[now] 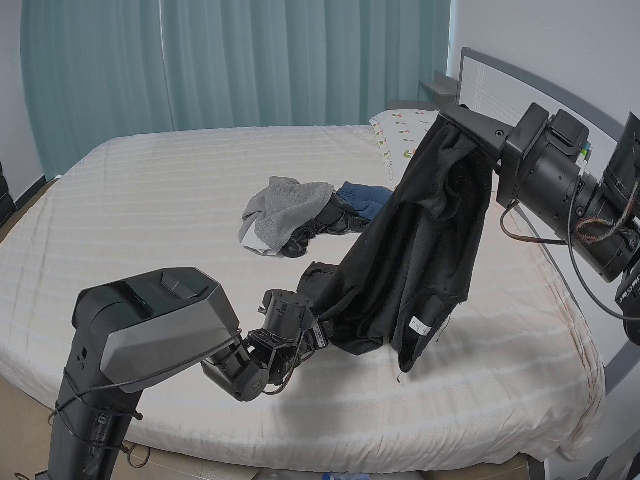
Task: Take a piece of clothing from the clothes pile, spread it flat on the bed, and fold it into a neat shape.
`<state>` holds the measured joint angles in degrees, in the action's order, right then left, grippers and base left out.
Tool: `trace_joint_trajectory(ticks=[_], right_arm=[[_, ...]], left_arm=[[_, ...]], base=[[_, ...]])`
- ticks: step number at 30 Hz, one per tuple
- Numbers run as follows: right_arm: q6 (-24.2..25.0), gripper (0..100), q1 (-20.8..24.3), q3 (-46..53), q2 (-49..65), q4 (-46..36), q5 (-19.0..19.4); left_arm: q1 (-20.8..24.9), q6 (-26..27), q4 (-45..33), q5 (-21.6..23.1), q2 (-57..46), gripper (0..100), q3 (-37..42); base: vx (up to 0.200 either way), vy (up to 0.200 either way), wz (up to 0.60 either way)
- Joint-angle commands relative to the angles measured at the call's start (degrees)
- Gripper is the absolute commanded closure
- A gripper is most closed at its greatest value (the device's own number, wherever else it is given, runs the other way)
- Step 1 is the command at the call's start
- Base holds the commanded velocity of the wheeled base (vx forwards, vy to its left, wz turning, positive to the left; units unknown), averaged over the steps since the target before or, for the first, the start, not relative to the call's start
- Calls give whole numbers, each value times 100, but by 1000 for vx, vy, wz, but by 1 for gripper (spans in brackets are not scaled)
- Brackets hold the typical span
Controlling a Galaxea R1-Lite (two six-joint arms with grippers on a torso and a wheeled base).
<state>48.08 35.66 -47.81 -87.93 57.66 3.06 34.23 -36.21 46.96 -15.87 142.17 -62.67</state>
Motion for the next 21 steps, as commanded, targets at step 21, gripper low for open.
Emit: trace_joint_trajectory(ticks=[21], right_arm=[[-27,100,-859,-703,-1508,175,257]], left_arm=[[-92,-783,-837,-74,-3090,100,-105]], base=[[0,0,0]])
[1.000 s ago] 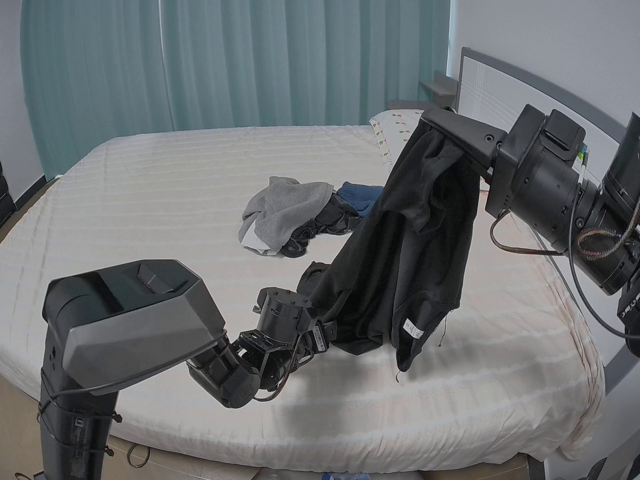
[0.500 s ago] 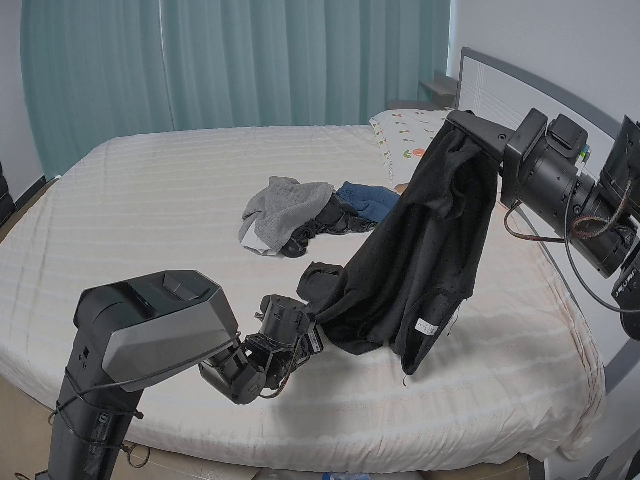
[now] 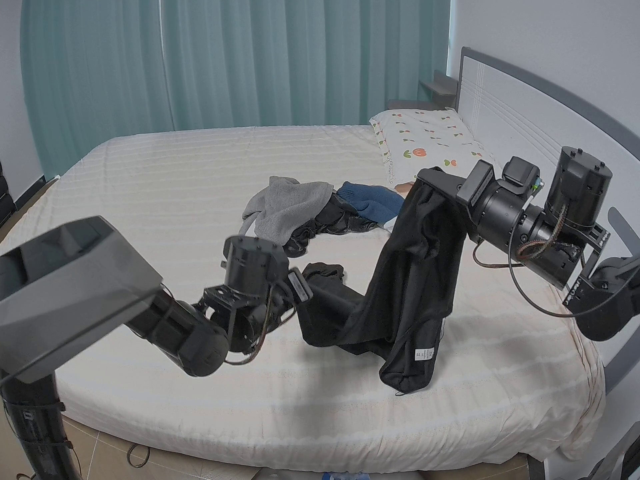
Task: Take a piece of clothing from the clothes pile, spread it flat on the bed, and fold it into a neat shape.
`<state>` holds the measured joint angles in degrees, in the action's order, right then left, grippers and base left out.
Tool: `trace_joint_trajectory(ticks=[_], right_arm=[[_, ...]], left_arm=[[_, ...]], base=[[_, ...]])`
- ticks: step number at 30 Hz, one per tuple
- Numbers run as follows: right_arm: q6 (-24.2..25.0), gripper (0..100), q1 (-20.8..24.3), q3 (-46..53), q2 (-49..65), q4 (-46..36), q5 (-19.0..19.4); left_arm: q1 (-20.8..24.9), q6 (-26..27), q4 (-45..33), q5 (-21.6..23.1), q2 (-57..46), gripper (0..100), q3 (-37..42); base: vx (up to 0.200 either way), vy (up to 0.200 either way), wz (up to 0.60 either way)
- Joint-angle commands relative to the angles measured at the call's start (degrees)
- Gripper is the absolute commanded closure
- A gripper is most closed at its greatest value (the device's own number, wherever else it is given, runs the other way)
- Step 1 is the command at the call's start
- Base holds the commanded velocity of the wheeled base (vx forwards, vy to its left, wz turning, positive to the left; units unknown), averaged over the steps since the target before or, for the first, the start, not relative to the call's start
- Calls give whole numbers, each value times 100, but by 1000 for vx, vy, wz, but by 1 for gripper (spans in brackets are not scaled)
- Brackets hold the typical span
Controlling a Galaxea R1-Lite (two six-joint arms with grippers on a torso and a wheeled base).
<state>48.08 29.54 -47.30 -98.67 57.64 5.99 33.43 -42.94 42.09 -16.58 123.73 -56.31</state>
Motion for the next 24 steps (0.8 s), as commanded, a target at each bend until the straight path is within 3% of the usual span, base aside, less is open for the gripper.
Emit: trace_joint_trajectory(ticks=[1,3,5,7,8,9,13,18,21,24], right_arm=[[-27,100,-352,-948,-363,310,-71],[-27,100,-440,-1124,-293,477,-124],[8,100,-704,-1211,-82,758,-159],[96,100,-774,-570,-56,846,-106],[96,100,-774,-570,-56,846,-106],[298,100,-774,54,-161,863,61],[465,100,-748,485,-627,1048,333],[474,100,-546,880,-1849,1760,307],[483,100,-484,1030,-2385,1971,245],[483,100,-440,1021,-2631,2480,-159]], left_arm=[[-29,-127,-474,6,-1405,100,-855],[-38,-189,-571,14,-1554,100,-926],[-73,-611,-694,146,-1923,100,-882],[-91,-954,-755,577,-2002,100,-592],[-91,-954,-755,577,-2002,100,-592],[-56,-1006,-738,1016,-1941,100,-196],[-12,-1050,-694,1254,-1572,100,103],[-20,-1789,-685,1403,-1080,100,357],[-73,-1876,-588,1816,-983,100,551],[-126,-1947,-246,2071,-816,100,735]], base=[[0,0,0],[0,0,0],[0,0,0],[0,0,0],[0,0,0],[0,0,0],[0,0,0],[0,0,0],[0,0,0],[0,0,0]])
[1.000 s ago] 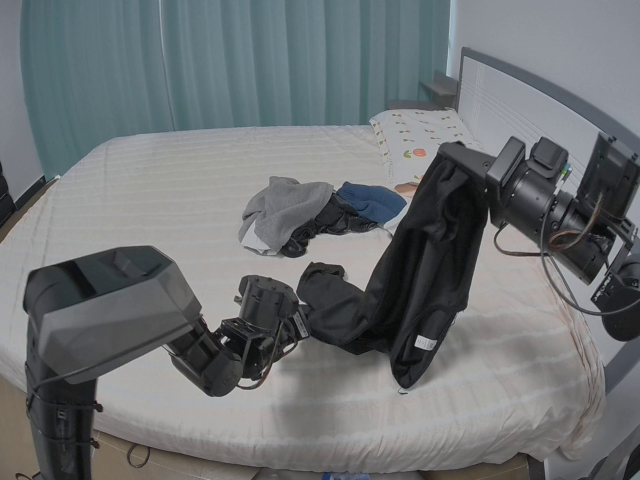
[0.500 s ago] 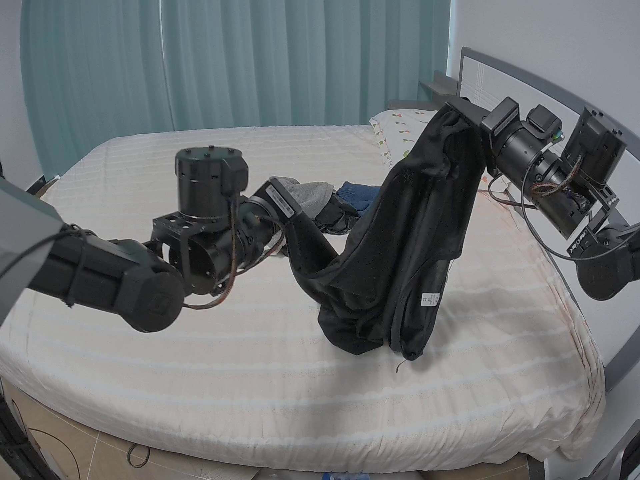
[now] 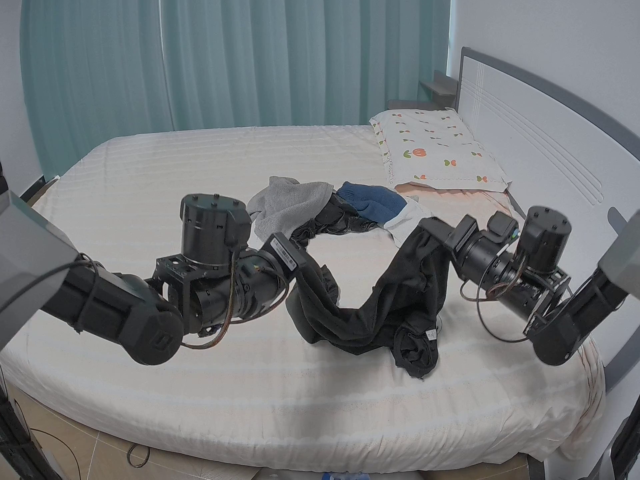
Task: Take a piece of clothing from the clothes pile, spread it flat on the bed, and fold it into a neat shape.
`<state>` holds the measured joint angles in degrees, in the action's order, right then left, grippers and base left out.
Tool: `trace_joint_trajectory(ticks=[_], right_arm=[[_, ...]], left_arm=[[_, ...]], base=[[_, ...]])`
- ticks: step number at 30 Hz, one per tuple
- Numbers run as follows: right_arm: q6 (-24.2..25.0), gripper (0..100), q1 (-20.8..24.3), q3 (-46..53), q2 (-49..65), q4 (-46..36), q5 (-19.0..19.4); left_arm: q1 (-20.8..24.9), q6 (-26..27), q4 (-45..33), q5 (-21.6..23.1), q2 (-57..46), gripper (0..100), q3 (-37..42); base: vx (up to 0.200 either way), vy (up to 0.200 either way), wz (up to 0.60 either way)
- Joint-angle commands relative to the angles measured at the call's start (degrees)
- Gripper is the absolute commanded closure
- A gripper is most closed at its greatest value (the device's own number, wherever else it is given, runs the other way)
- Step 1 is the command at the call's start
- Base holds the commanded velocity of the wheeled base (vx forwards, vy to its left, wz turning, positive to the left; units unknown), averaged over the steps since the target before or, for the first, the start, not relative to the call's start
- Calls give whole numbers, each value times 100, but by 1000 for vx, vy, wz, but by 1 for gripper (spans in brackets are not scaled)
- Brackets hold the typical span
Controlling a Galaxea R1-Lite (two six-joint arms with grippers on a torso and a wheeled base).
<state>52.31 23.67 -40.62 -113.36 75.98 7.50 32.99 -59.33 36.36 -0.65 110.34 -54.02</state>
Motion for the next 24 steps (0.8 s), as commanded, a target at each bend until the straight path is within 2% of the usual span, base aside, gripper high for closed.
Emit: trace_joint_trajectory(ticks=[1,4,9,12,16,24], right_arm=[[60,100,155,370,-1180,716,-363],[60,100,278,476,-1206,936,-592],[95,100,322,625,-1188,953,-592],[262,100,357,678,-1303,997,-592],[420,100,471,722,-1311,1041,-600],[543,100,524,766,-1408,1182,-635]], left_arm=[[-100,-333,398,486,559,100,541],[-108,-448,811,495,761,100,805],[-135,-588,969,495,946,100,1174],[-284,-685,1408,495,1034,100,1420],[-240,-764,1804,495,1069,100,1596],[-346,-1212,1874,495,1086,100,1534]], base=[[0,0,0],[0,0,0],[0,0,0],[0,0,0],[-200,0,0],[-200,0,0]])
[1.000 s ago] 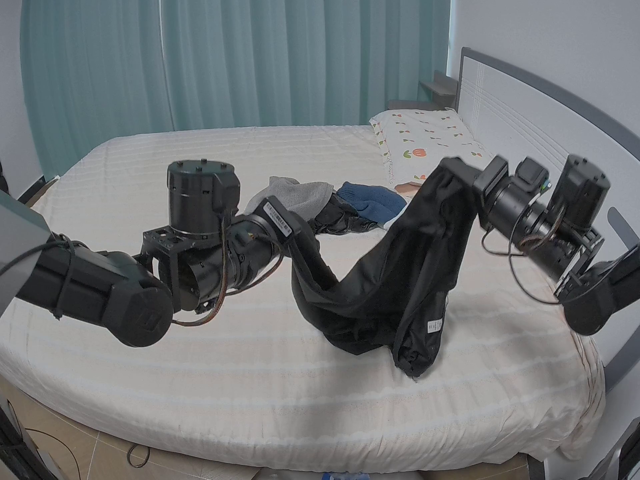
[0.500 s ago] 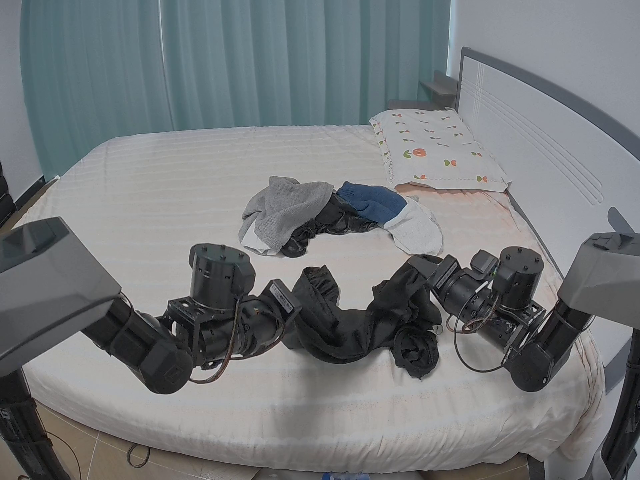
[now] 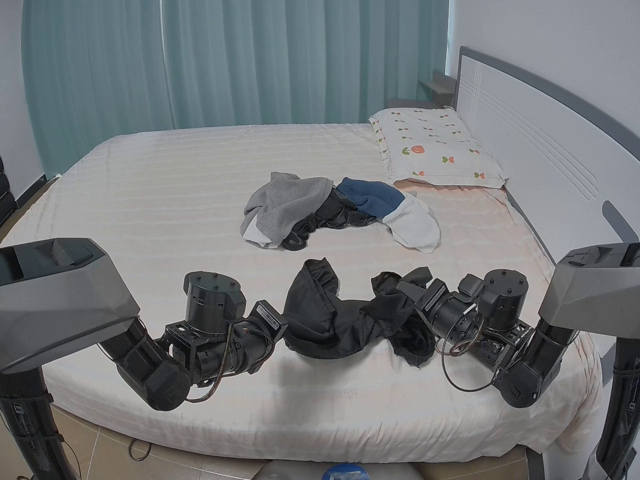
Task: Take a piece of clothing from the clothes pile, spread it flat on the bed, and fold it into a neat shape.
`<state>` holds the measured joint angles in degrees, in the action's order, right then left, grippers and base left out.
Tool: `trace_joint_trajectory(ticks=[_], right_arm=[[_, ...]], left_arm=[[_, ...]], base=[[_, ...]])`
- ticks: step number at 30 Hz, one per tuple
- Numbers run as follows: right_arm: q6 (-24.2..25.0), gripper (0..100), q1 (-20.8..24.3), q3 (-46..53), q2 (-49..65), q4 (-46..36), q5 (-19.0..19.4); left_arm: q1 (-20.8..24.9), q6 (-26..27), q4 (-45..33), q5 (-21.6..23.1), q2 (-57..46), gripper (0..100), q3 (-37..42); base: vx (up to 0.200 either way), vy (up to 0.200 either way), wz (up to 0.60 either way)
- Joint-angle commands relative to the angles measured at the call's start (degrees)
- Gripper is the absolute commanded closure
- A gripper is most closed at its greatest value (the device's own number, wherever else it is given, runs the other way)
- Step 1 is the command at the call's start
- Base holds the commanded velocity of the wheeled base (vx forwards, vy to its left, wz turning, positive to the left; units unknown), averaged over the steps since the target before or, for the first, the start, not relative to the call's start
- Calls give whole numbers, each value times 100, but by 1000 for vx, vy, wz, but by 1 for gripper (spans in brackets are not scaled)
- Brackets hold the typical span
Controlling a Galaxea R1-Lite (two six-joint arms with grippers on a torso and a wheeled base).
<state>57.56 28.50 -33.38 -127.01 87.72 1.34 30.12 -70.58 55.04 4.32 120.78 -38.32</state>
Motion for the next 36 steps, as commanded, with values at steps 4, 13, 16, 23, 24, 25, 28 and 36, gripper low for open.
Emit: trace_joint_trajectory(ticks=[4,13,16,23,24,25,28,36], right_arm=[[71,100,-11,68,-60,201,-90],[97,100,33,24,-289,210,-90],[97,100,41,-2,-333,210,-99],[97,100,59,-20,-324,210,-108],[97,100,59,-11,-324,210,-108],[97,100,68,-20,-333,210,-108],[106,100,112,-20,-342,210,-108],[115,100,147,-125,-289,219,-363]], left_arm=[[-59,-78,15,-36,121,100,-115],[-358,-342,24,52,68,100,-132],[-613,-430,209,280,94,100,-150],[-622,-518,464,412,121,100,-71],[-613,-518,455,412,112,100,-62],[-604,-518,464,412,112,100,-62],[-595,-518,464,412,121,100,-71],[-595,-527,464,403,77,100,-62]], base=[[0,0,0],[0,22,0],[0,200,0],[0,200,0],[0,200,0],[0,200,0],[0,200,0],[0,200,0]])
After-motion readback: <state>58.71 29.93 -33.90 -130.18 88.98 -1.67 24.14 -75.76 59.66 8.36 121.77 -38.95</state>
